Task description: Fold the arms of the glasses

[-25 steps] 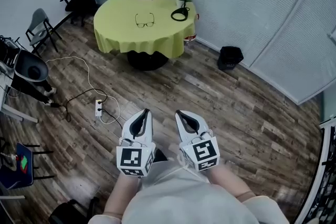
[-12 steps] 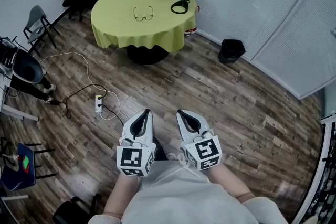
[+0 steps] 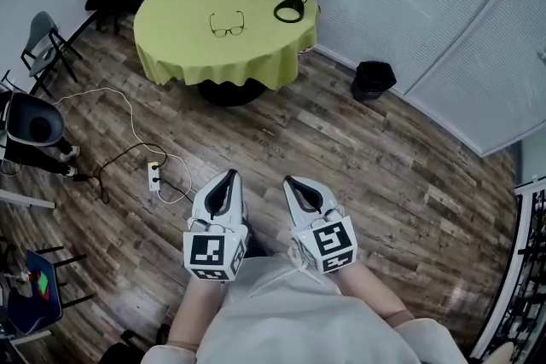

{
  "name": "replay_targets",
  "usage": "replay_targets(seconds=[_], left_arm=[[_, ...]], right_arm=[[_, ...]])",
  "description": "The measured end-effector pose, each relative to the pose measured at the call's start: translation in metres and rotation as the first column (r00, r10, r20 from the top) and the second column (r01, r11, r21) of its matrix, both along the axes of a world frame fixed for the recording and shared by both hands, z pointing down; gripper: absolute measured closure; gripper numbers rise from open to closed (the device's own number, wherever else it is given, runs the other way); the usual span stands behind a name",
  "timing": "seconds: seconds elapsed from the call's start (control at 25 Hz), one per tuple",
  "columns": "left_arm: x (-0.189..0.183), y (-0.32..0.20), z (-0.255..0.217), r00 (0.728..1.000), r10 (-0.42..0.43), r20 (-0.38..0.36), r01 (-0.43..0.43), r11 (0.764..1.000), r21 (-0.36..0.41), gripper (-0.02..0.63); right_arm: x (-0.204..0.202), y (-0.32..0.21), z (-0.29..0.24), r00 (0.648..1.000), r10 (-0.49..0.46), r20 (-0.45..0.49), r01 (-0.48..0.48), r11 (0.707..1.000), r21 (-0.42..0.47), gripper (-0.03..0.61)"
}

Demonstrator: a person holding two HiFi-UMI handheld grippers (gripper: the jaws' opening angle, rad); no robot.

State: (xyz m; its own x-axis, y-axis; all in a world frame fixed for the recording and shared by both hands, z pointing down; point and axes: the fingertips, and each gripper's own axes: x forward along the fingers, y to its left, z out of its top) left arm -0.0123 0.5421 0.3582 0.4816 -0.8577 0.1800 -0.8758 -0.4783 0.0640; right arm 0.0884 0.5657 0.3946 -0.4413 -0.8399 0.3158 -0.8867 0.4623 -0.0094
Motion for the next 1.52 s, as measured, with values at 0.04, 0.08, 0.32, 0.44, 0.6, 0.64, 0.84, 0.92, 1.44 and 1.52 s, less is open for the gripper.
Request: replay_targets(seconds=[0.04,0.08,0.32,0.44,0.6,0.64,0.84,0.92,1.44,1.52], left_arm=[[-0.006,-0.013,0.002,1.000,-0.003,-0.002,0.003,1.000,-0.007,0.607],[-0.013,-0.027,0.004,1.000,-0.008,-0.006,0.008,1.000,-0.017,0.607],[-0.063,-0.117,0.008,0.997,-0.043,-0.060,0.040,0.998,-0.053,0.607],[-0.086,-0.162,0.008,0.997,-0.047,-0.067,0.043,0.998,-0.054,0.607],[-0.109,-0.213,0.015,0.998,-0.032,-0.060,0.027,0.997,-0.071,0.607],[-0.115,-0.224,0.016,0.998,-0.029,-0.059,0.024,0.997,-0.076,0.607],[-0.139,-0.269,0.022,0.997,-0.030,-0.069,0.023,0.995,-0.097,0.607],[-0.146,-0.284,0.031,0.997,-0.038,-0.068,0.030,0.992,-0.120,0.607],[-0.142,-0.391,0.064,0.988,-0.153,-0.036,0.144,0.973,-0.180,0.607],[-0.134,-0.415,0.067,0.983,-0.180,-0.031,0.171,0.967,-0.190,0.607]], right_arm=[[-0.005,-0.013,0.001,1.000,0.002,-0.007,-0.002,1.000,-0.002,0.578],[-0.010,-0.025,0.002,1.000,0.002,-0.013,-0.002,1.000,-0.006,0.578],[-0.046,-0.110,0.005,0.999,0.000,-0.042,-0.002,0.999,-0.034,0.578],[-0.062,-0.154,0.006,0.998,0.030,-0.058,-0.032,0.999,-0.038,0.578],[-0.081,-0.206,0.013,0.996,0.060,-0.064,-0.064,0.996,-0.056,0.578],[-0.085,-0.217,0.015,0.996,0.067,-0.066,-0.071,0.996,-0.061,0.578],[-0.102,-0.264,0.020,0.992,0.091,-0.089,-0.098,0.992,-0.081,0.578],[-0.105,-0.282,0.025,0.991,0.088,-0.099,-0.098,0.990,-0.099,0.578],[-0.089,-0.403,0.055,0.994,-0.009,-0.105,-0.006,0.990,-0.140,0.578],[-0.083,-0.430,0.057,0.994,-0.035,-0.101,0.021,0.990,-0.141,0.578]])
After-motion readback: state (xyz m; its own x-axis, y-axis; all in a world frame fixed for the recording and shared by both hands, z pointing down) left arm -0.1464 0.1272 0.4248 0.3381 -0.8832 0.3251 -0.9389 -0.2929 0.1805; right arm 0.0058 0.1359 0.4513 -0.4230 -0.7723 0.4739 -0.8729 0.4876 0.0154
